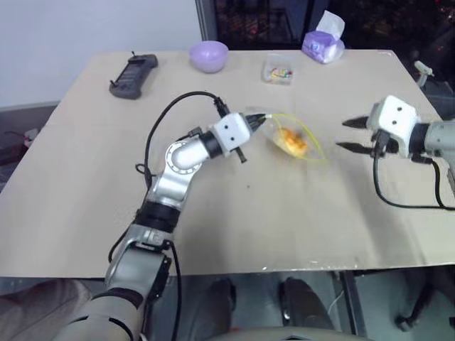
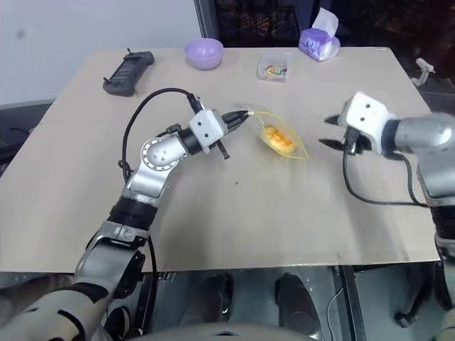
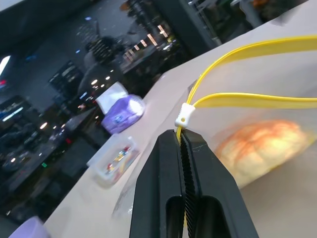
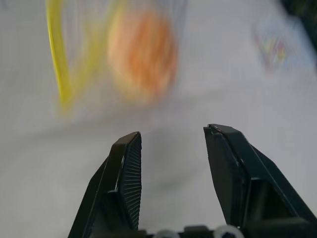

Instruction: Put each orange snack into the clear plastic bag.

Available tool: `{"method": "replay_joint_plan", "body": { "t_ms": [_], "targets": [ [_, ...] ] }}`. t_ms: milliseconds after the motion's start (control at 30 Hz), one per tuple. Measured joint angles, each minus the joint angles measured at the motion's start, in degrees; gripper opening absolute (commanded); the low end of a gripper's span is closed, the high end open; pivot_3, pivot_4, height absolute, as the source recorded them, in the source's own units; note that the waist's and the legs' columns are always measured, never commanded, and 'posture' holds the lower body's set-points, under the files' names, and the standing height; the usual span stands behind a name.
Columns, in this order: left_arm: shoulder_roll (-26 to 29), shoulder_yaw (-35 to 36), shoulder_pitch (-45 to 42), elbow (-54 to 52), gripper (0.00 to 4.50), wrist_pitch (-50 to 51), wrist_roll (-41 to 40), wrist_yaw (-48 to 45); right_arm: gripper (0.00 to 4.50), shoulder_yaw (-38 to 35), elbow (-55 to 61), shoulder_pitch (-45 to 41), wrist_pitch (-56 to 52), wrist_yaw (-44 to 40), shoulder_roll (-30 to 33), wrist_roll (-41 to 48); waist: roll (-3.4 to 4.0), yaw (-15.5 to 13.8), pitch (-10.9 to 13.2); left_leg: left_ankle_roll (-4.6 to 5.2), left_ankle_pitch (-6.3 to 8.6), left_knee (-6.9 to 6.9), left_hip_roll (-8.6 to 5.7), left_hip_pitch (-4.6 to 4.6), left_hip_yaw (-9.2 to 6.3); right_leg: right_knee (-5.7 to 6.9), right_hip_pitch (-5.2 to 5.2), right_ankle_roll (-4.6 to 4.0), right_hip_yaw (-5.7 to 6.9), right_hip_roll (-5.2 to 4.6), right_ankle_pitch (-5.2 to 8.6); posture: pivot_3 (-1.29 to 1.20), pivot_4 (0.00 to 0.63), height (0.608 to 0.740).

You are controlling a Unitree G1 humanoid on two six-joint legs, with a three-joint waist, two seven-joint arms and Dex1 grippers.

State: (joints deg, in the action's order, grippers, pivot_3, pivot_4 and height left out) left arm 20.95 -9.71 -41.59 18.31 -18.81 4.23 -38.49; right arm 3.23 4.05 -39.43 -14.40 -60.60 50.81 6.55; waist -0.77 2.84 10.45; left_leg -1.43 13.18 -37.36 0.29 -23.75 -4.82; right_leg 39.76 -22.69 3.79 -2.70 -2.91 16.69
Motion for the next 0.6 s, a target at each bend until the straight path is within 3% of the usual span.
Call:
{"method": "replay_joint_plan", "body": {
  "t_ms": [300, 600],
  "targets": [
    [3.2, -0.5, 1.8, -7.4, 0.00, 6.0, -0.1, -4.6, 2.19, 7.2, 6.8, -7.2, -6.6, 9.7, -16.3, -1.5, 0.00, -0.9, 0.0, -0.01, 0.00, -0.06, -0.06, -0.12, -0.12, -0.05, 0.00, 0.00, 0.12, -0.05, 0.00, 0.00, 0.150, 0.740],
    [4.3, -0.9, 2.1, -11.1, 0.00, 9.5, -0.4, -5.5, 2.19, 11.5, 6.7, -6.5, -1.4, 11.0, -17.5, -7.3, 0.00, -0.6, 0.0, 0.00, 0.00, -0.05, -0.08, -0.11, -0.14, -0.03, 0.00, -0.01, 0.15, -0.07, 0.00, 0.00, 0.150, 0.740]
  ]
}}
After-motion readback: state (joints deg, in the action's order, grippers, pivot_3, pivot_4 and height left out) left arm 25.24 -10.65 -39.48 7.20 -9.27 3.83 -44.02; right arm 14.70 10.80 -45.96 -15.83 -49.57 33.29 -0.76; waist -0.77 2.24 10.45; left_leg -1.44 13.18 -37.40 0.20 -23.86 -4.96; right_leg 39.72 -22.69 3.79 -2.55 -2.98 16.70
